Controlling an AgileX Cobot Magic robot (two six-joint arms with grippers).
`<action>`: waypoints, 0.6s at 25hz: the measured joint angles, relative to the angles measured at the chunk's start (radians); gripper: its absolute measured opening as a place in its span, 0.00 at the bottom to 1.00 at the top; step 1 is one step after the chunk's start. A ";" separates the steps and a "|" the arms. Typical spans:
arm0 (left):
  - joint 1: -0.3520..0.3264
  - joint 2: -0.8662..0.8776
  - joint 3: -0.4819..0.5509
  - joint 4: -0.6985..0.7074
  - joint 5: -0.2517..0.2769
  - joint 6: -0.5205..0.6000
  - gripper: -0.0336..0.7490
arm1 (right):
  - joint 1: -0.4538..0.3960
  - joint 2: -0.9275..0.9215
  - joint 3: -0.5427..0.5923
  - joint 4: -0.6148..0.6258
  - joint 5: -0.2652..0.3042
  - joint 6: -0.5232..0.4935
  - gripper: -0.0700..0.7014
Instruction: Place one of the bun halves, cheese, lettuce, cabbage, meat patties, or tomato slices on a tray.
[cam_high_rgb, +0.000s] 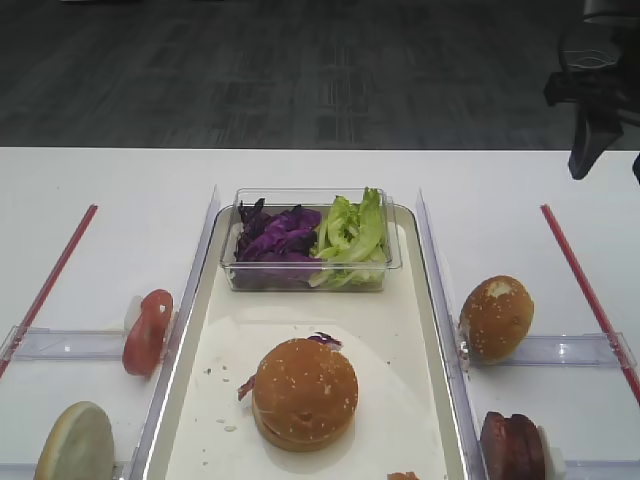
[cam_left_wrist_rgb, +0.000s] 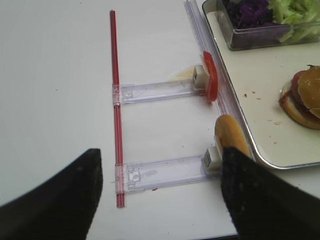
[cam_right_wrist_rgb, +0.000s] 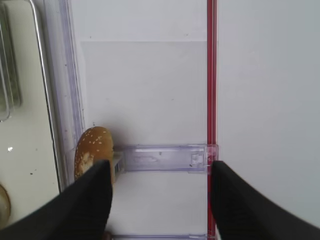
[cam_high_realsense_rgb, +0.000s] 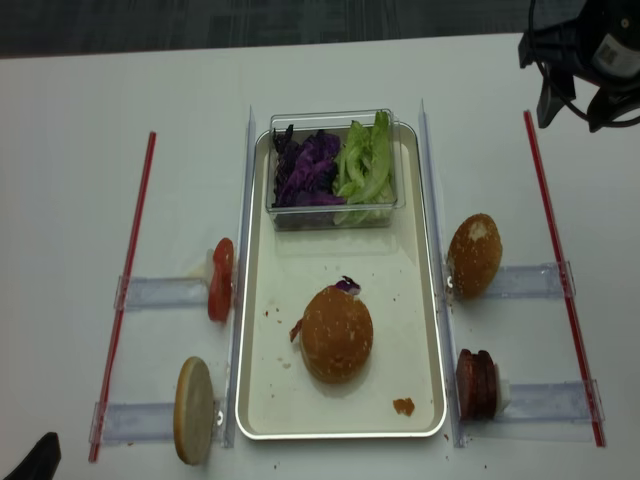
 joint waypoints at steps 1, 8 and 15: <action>0.000 0.000 0.000 0.000 0.000 0.000 0.64 | -0.001 -0.003 0.000 -0.001 0.000 -0.004 0.67; 0.000 0.000 0.000 0.000 0.000 0.000 0.64 | -0.002 -0.004 0.000 -0.043 0.002 -0.059 0.67; 0.000 0.000 0.000 0.000 0.000 0.000 0.64 | -0.002 -0.053 0.015 -0.059 0.004 -0.059 0.67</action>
